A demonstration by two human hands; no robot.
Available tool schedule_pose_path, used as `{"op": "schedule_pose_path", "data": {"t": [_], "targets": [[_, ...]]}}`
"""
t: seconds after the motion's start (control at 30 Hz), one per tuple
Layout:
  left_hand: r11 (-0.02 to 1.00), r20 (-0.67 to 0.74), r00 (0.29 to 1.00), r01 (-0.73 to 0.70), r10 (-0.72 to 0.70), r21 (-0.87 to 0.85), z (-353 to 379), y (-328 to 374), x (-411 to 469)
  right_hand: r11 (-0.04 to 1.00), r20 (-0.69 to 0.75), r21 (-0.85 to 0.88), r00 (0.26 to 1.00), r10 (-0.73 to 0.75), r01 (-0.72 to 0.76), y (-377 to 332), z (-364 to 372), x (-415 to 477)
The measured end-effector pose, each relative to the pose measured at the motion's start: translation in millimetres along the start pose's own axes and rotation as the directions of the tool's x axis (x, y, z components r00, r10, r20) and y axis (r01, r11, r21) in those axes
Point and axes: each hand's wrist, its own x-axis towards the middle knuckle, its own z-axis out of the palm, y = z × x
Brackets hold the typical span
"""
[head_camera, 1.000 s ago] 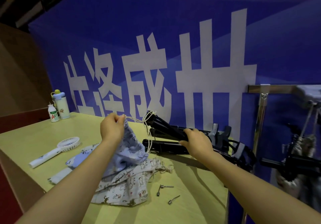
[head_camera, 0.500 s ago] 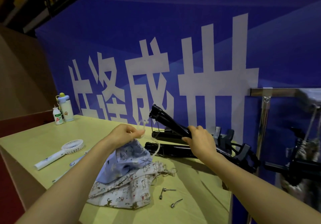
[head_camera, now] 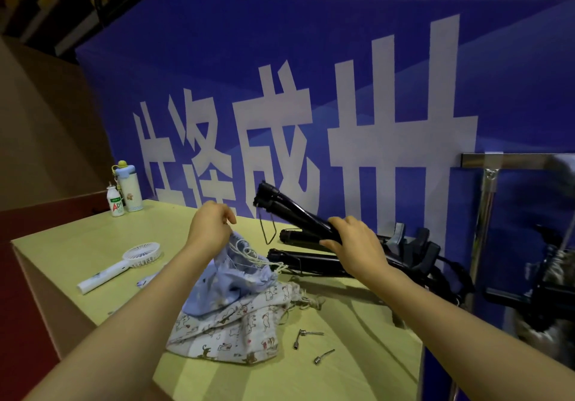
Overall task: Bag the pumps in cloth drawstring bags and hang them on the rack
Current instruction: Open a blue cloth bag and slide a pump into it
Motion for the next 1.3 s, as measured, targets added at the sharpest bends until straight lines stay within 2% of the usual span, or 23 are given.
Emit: {"op": "schedule_pose_path", "data": {"t": [0.13,0.3,0.5,0.67,0.87,1.13,1.23,1.3], "targets": [[0.999,0.012,0.999,-0.035,0.036,-0.036,-3,-3,-4,0.996,0.051,-0.032,0.996,-0.077,0.079,-5,0,-8],[0.983,-0.007,1.000,0.029,-0.031,-0.180,-9,-4,-7,0.990,0.080,-0.044,0.988,-0.132,0.136,-10,-5,-10],[0.916,-0.025,0.994,0.091,-0.109,-0.392,-7,-2,-5,0.968,0.167,-0.105,0.963,-0.210,0.229,-20,-4,-14],[0.923,-0.026,0.999,0.024,-0.037,-0.383,-5,1,-7,0.966,0.235,-0.128,0.953,-0.190,0.224,-24,3,-13],[0.929,0.035,0.999,-0.020,0.036,-0.371,-1,2,-11,0.952,0.292,-0.211,0.944,-0.157,0.224,-35,7,-1],[0.875,0.216,0.962,-0.041,0.165,-0.483,26,39,-37,0.821,0.267,-0.435,0.924,-0.275,0.370,-60,22,12],[0.917,0.143,0.963,-0.165,0.230,-0.364,36,43,-36,0.809,0.232,-0.427,0.914,-0.333,0.403,-69,23,18],[0.934,0.142,0.950,-0.235,0.279,-0.268,37,38,-33,0.782,0.195,-0.447,0.900,-0.389,0.435,-73,20,22]]}}
